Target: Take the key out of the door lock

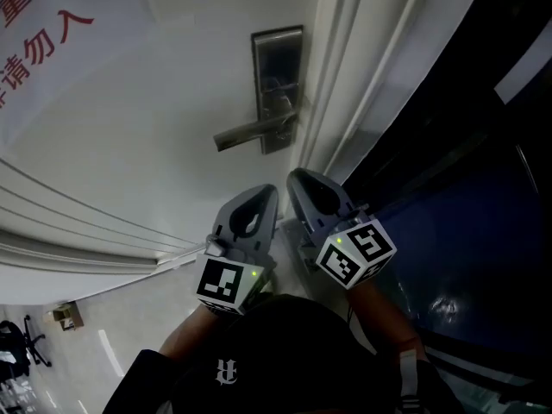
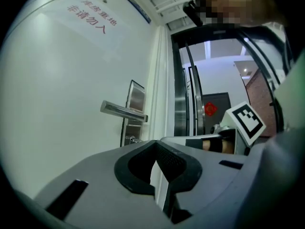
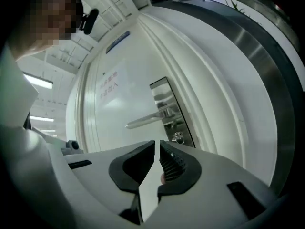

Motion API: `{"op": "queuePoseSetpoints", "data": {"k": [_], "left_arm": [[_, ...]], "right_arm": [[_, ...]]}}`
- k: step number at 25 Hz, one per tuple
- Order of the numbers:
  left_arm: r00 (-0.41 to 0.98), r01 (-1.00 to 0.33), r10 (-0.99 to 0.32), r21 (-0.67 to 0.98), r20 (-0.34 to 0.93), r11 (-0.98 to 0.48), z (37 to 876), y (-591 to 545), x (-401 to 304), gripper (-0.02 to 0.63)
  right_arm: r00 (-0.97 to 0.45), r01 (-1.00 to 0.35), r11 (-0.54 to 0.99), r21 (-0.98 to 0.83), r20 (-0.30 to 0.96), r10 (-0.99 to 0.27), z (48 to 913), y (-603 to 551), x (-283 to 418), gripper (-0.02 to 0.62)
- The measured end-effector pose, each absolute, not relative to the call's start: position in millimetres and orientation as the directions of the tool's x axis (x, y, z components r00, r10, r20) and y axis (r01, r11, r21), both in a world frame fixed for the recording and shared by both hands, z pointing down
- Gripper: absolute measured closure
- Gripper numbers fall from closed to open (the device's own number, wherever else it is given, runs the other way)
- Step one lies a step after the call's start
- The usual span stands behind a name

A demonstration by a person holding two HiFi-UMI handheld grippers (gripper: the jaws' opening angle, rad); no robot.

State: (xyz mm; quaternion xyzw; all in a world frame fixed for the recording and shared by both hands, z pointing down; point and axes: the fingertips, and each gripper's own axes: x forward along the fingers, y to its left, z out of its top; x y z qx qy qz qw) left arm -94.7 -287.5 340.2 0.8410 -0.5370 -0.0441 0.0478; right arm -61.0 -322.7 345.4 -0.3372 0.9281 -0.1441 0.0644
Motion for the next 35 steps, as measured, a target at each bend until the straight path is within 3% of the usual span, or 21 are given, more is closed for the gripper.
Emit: {"op": "queuePoseSetpoints", "data": {"k": [8,13,25,29,35], "left_arm": [[0.438,-0.89,-0.899,0.145,0.009,-0.432,353.3,-327.5,-109.8,0.598],[0.434,-0.892,-0.901,0.147,0.015,-0.427,357.7,-341.9,-118.8,0.598],[0.45,-0.885,-0.893,0.143,0.015,-0.444,357.0,-345.6,-124.0,0.598],[0.444,-0.887,-0.896,0.145,0.018,-0.437,357.6,-343.9,-125.8,0.598],[0.439,-0.89,-0.898,0.145,0.015,-0.432,355.8,-339.7,-126.0,0.598]], "right_arm": [[-0.758,-0.469,0.584,-0.662,-0.036,-0.651,364.4,-380.6,-65.8,0.572],[-0.771,-0.321,0.495,-0.807,-0.081,-0.632,368.0,-400.2,-72.2,0.52],[-0.764,-0.102,0.243,-0.965,-0.081,-0.64,381.6,-420.8,-82.5,0.52],[-0.765,-0.084,0.206,-0.975,-0.07,-0.641,379.6,-420.4,-86.4,0.561],[-0.752,-0.082,0.179,-0.981,-0.057,-0.657,379.7,-419.0,-84.7,0.571]]}}
